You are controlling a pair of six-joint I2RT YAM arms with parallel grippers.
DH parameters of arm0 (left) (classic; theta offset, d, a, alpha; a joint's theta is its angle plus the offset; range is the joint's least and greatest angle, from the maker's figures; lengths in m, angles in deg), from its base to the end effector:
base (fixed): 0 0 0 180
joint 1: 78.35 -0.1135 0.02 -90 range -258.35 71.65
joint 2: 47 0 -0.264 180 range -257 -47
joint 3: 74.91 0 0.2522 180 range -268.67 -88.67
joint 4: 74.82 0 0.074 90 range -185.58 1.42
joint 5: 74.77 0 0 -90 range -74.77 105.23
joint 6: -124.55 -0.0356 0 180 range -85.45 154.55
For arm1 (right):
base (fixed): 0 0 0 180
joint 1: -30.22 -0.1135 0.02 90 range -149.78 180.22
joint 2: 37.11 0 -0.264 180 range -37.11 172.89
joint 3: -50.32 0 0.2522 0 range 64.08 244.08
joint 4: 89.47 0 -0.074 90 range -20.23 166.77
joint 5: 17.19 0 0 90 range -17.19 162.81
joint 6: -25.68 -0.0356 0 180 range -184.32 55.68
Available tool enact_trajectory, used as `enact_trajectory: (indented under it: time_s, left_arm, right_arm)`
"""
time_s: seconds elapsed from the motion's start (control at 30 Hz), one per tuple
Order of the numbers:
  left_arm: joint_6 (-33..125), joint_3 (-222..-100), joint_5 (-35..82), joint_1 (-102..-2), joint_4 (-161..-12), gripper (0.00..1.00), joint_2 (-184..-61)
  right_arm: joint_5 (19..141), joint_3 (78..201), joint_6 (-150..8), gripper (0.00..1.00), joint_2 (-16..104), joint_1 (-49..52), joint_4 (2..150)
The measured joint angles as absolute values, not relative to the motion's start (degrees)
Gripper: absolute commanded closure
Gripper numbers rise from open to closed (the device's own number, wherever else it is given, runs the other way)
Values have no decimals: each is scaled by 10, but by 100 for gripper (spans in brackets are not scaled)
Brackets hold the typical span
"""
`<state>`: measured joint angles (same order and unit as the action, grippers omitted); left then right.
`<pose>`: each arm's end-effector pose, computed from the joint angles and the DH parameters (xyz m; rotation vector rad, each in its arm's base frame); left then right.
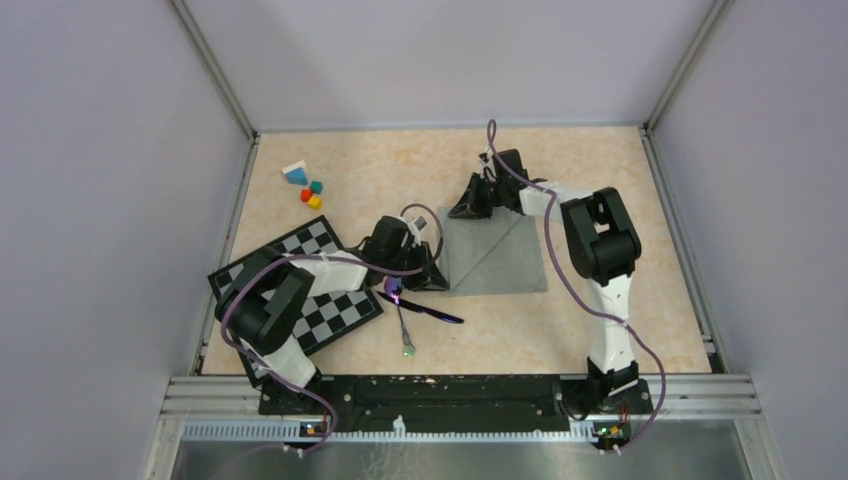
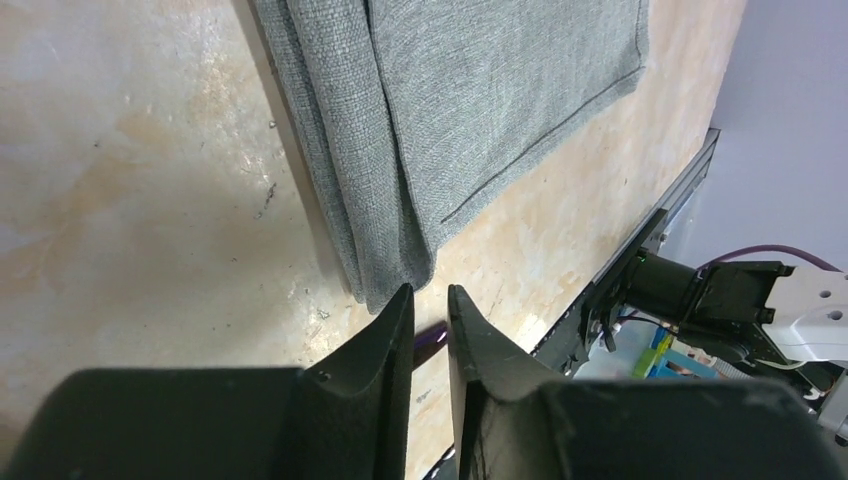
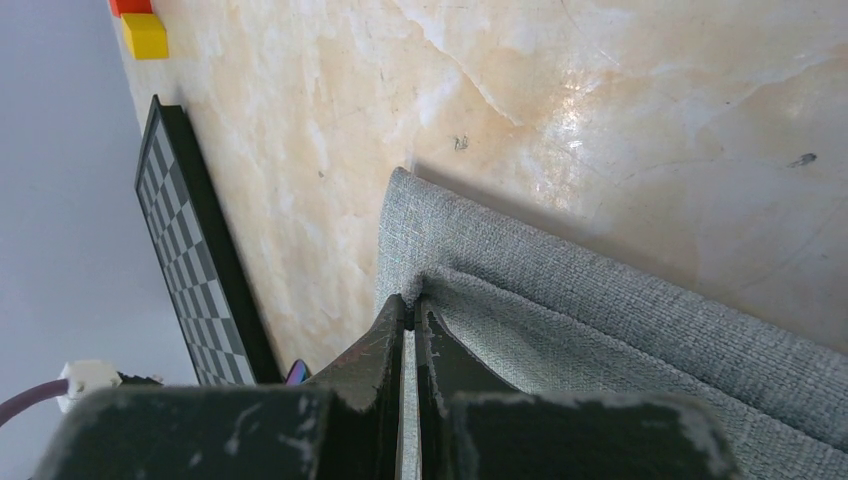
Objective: Fold the napkin into a case and place the utensils inside
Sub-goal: Fold the top corner of the square-folded napkin at the center of the board.
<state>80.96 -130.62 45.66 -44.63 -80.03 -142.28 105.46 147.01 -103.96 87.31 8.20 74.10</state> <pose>0.2503 -0.1888 0.1420 0.0053 2.6077 -1.2339 0.4258 0.1929 0.1415 0.0765 2.5044 1.1642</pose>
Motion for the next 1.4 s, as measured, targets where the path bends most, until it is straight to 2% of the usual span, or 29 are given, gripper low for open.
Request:
enact_trajectory:
  time_s: [0.33, 1.4]
  left_arm:
    - [808, -1307, 454, -469, -808, 90, -1422]
    - [793, -1307, 450, -467, -802, 93, -1461]
  right_arm:
    - [1055, 1470, -1040, 100, 873, 82, 742]
    - [1058, 1525, -1050, 100, 905, 73, 741]
